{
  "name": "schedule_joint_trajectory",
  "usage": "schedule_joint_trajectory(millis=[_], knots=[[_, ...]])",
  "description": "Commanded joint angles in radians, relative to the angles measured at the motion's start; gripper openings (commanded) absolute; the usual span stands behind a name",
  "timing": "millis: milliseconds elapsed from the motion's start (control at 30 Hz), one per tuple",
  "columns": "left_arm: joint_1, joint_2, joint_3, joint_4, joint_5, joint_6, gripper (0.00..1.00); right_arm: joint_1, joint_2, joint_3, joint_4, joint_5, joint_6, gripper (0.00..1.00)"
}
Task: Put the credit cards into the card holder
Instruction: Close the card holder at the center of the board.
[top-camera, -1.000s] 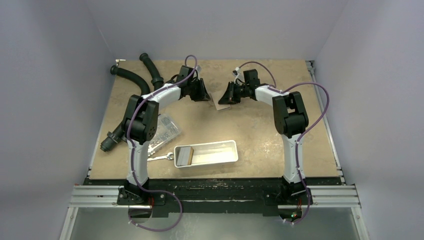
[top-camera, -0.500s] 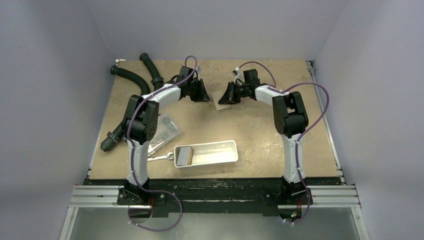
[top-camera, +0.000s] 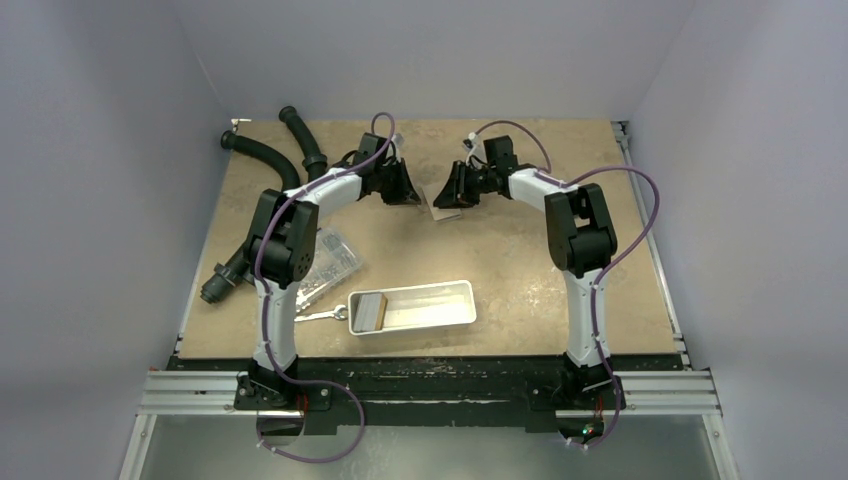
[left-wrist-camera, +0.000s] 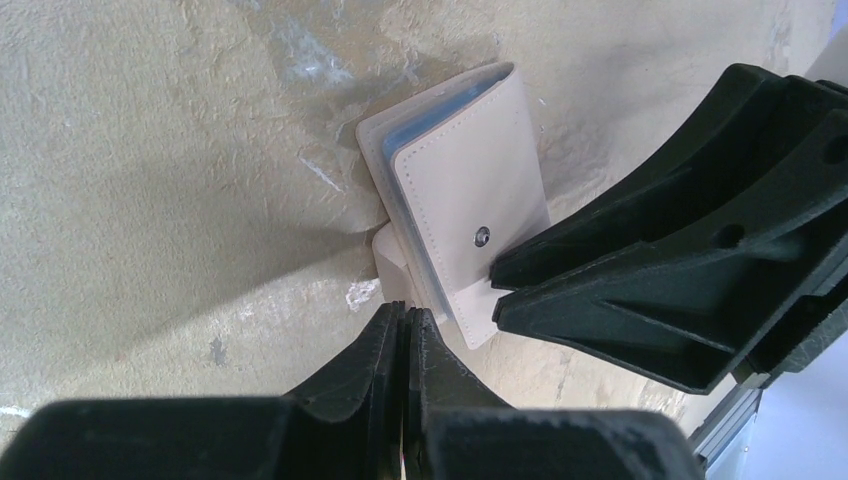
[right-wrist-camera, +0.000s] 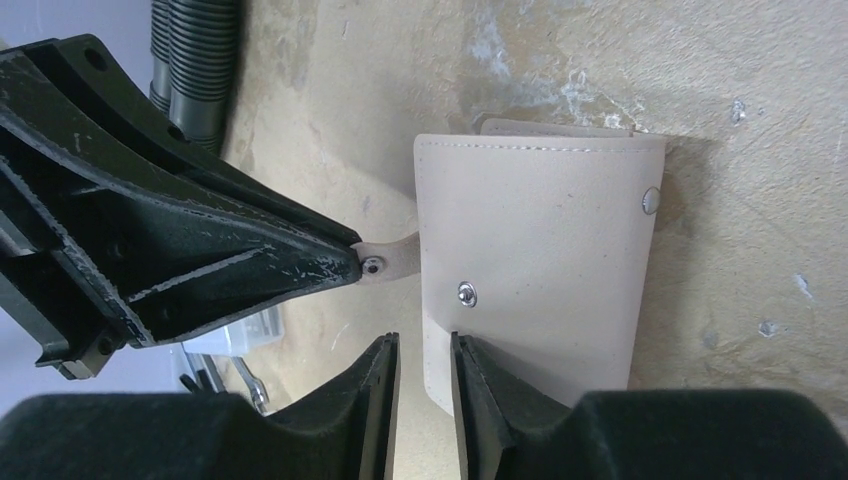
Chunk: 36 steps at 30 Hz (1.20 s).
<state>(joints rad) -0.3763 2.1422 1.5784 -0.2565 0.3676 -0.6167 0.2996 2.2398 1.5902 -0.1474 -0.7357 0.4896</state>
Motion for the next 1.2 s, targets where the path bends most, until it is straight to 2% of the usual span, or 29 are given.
schedule_joint_trajectory(millis=[0,133,333,400,567,767,1033,1167], knots=[[0.004,0.002,0.016,-0.001,0.027,0.023,0.0,-0.006,-0.077,0.064,-0.062,0.047,-0.008,0.34],[0.009,0.001,0.017,0.001,0.036,0.026,0.0,-0.026,-0.076,0.081,-0.078,0.062,-0.014,0.37],[0.012,0.008,0.032,-0.003,0.052,0.021,0.0,-0.036,-0.041,0.109,-0.099,0.057,-0.028,0.35],[0.013,0.011,0.036,-0.004,0.055,0.019,0.0,-0.036,-0.027,0.114,-0.09,0.06,-0.024,0.31],[0.013,0.01,0.041,0.009,0.076,0.009,0.0,-0.015,0.027,0.122,-0.104,0.103,-0.04,0.14],[0.011,0.016,0.052,0.027,0.098,0.001,0.0,0.017,0.051,-0.003,-0.009,0.156,0.03,0.01],[0.007,0.049,0.103,0.018,0.119,0.006,0.0,0.034,-0.024,-0.169,0.117,0.293,0.183,0.0],[0.001,0.075,0.134,0.002,0.119,0.013,0.0,0.036,-0.033,-0.219,0.191,0.292,0.249,0.0]])
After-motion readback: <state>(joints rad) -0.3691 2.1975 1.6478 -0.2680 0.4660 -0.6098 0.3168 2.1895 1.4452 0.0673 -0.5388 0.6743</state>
